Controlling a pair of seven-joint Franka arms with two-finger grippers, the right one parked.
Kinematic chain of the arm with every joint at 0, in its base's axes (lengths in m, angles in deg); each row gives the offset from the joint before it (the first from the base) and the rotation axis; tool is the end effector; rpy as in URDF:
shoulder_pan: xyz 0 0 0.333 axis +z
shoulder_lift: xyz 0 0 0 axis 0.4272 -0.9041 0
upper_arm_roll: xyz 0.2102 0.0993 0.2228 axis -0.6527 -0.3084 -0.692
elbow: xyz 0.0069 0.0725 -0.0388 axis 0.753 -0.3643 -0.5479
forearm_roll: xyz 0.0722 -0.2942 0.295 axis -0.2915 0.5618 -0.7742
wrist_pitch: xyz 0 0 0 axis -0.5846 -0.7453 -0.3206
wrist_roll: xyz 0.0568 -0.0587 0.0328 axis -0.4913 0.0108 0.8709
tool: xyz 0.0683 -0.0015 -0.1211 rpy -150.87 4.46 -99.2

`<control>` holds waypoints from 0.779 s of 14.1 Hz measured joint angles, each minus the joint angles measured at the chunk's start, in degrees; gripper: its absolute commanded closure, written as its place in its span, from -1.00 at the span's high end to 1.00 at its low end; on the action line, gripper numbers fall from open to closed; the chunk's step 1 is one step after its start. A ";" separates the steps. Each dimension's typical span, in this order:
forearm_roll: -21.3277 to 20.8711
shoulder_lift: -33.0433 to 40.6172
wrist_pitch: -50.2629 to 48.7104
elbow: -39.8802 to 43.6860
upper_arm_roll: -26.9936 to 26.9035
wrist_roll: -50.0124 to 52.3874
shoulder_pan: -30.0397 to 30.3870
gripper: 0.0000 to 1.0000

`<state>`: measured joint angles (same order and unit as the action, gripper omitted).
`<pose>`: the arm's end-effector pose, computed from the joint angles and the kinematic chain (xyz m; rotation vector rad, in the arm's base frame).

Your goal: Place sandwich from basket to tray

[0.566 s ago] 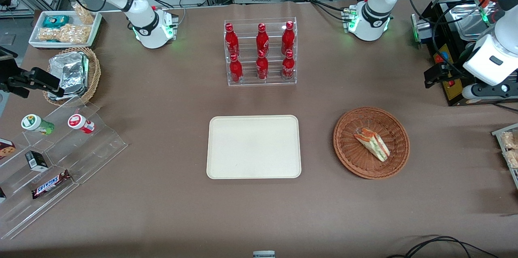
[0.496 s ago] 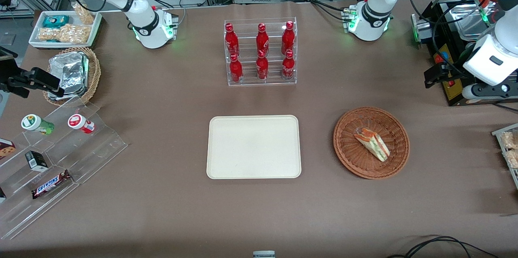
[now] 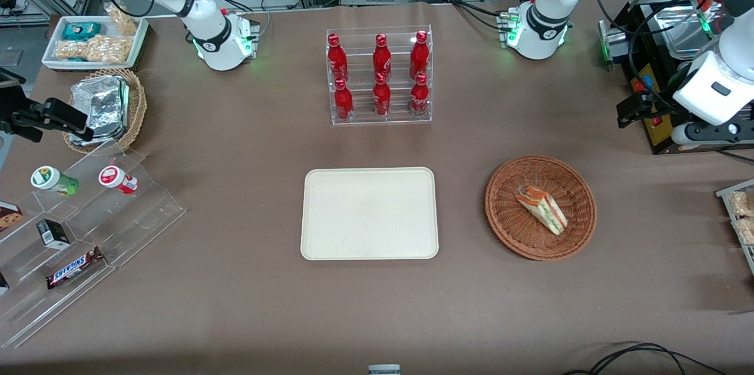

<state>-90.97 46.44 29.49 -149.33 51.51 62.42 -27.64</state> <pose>0.5739 -0.0416 0.5726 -3.1086 0.0122 0.1282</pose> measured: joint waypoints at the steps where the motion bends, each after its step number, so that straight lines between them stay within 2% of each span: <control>1: 0.00 0.00 -0.12 -0.03 0.00 0.00 0.00 1.00; 7: 0.00 -1.60 -0.23 -3.38 0.20 0.00 -0.05 1.00; 9: 0.00 -3.90 4.16 -5.69 0.26 0.00 -0.29 1.00; 11: 0.00 -5.60 13.40 -10.99 0.48 1.56 -0.46 1.00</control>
<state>-90.97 40.84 42.89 -160.32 51.98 63.98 -28.10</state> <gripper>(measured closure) 0.000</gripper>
